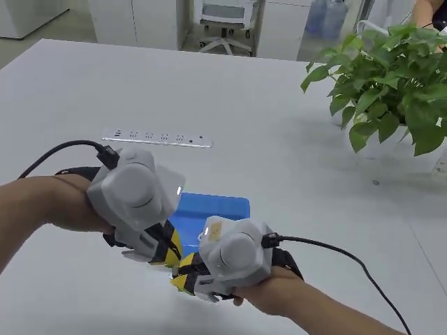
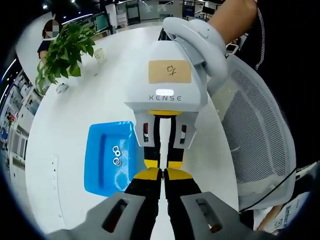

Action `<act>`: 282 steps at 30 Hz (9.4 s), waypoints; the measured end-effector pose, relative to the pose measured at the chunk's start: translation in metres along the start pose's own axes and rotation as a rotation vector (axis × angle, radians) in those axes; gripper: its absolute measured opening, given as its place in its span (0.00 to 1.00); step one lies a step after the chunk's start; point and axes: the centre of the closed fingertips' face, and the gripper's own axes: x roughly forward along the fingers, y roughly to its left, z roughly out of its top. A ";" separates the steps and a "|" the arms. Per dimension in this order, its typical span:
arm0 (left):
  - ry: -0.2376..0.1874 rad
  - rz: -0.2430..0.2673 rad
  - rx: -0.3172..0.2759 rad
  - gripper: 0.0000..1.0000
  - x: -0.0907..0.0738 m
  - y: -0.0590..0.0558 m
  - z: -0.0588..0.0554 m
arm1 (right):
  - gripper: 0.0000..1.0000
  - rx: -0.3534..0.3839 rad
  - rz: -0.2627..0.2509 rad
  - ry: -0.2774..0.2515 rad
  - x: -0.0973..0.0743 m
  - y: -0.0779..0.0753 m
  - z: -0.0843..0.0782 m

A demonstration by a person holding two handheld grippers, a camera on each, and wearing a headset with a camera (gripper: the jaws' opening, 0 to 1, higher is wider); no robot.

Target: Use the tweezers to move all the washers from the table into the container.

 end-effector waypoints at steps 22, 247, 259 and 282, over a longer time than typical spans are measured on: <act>-0.008 0.040 0.031 0.06 -0.029 0.021 0.021 | 0.09 -0.030 -0.023 0.004 -0.024 -0.025 0.025; -0.009 0.013 -0.036 0.06 0.015 0.016 -0.027 | 0.12 0.008 0.016 0.025 0.033 -0.017 -0.015; -0.008 0.010 -0.042 0.06 0.014 0.020 -0.029 | 0.10 0.024 0.002 0.013 0.029 -0.019 -0.013; 0.006 0.023 -0.024 0.06 0.006 0.018 -0.024 | 0.09 0.009 0.005 0.009 0.022 -0.016 -0.005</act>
